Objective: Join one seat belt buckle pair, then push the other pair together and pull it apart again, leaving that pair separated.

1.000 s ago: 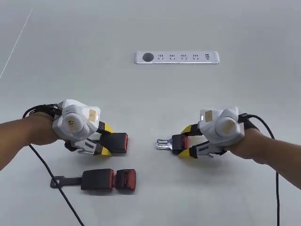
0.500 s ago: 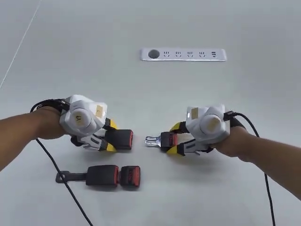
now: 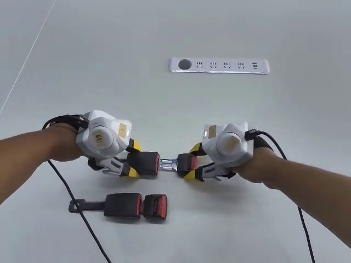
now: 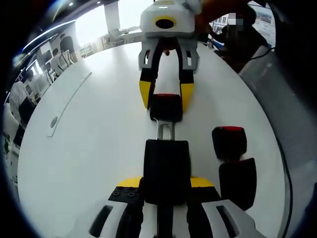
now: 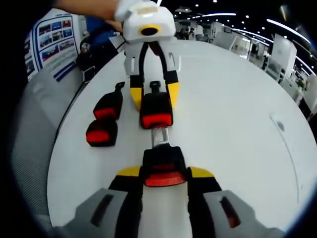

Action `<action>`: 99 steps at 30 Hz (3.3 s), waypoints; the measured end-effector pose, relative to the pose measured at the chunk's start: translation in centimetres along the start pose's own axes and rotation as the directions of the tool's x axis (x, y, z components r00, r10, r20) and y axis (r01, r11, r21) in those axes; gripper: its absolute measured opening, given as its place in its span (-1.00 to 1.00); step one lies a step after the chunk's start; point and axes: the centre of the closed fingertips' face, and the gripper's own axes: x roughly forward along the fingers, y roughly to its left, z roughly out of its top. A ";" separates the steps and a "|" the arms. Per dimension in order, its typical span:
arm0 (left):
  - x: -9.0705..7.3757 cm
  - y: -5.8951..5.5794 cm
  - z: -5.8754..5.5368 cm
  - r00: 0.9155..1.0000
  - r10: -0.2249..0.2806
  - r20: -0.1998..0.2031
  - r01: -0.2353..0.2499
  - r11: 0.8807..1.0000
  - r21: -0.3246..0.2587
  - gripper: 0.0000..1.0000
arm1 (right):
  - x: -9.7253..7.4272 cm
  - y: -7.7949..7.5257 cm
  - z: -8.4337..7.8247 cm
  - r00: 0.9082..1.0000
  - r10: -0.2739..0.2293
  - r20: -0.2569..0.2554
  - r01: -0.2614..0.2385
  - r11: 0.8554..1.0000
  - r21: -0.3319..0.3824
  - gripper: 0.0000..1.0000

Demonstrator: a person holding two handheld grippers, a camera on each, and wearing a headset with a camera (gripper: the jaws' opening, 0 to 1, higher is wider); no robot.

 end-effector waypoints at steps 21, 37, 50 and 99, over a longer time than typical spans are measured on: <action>0.4 0.5 -0.8 0.999 -0.001 -0.040 0.001 1.000 0.004 -0.33 | 1.5 0.1 1.7 1.000 0.019 -0.025 -0.019 1.000 -0.005 -0.33; 0.6 0.7 -0.6 0.998 -0.001 -0.066 0.001 1.000 0.002 -0.33 | 2.3 0.0 2.6 0.998 0.007 -0.066 -0.007 1.000 -0.004 -0.34; 0.6 0.7 -0.6 0.998 0.000 -0.064 0.000 1.000 0.003 -0.32 | 2.6 0.1 2.5 0.995 -0.003 -0.098 0.002 1.000 -0.017 -0.32; 0.5 0.4 -0.6 0.998 -0.004 -0.067 0.004 1.000 0.001 -0.31 | 0.2 0.4 -0.2 0.995 -0.009 -0.100 0.007 1.000 -0.019 -0.31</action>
